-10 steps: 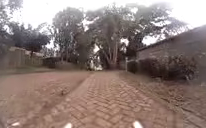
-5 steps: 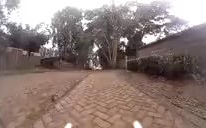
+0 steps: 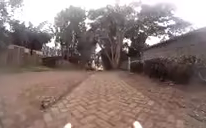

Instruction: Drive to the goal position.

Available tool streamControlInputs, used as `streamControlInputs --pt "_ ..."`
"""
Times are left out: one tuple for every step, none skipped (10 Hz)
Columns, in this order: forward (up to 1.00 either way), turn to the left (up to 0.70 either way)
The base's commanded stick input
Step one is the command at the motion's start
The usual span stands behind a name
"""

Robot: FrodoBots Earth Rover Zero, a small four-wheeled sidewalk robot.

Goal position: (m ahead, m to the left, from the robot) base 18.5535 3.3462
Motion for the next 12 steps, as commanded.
streamControlInputs --pt "0.70 0.06" --pt "0.70 0.05" --pt "0.70 0.03" --pt "0.70 0.04" --pt "0.70 0.03" --pt "0.70 0.03" --pt "0.70 0.04" --pt "0.70 0.06" --pt "0.70 0.05" --pt "0.70 0.05" --pt "0.70 0.10" --pt "0.70 0.03"
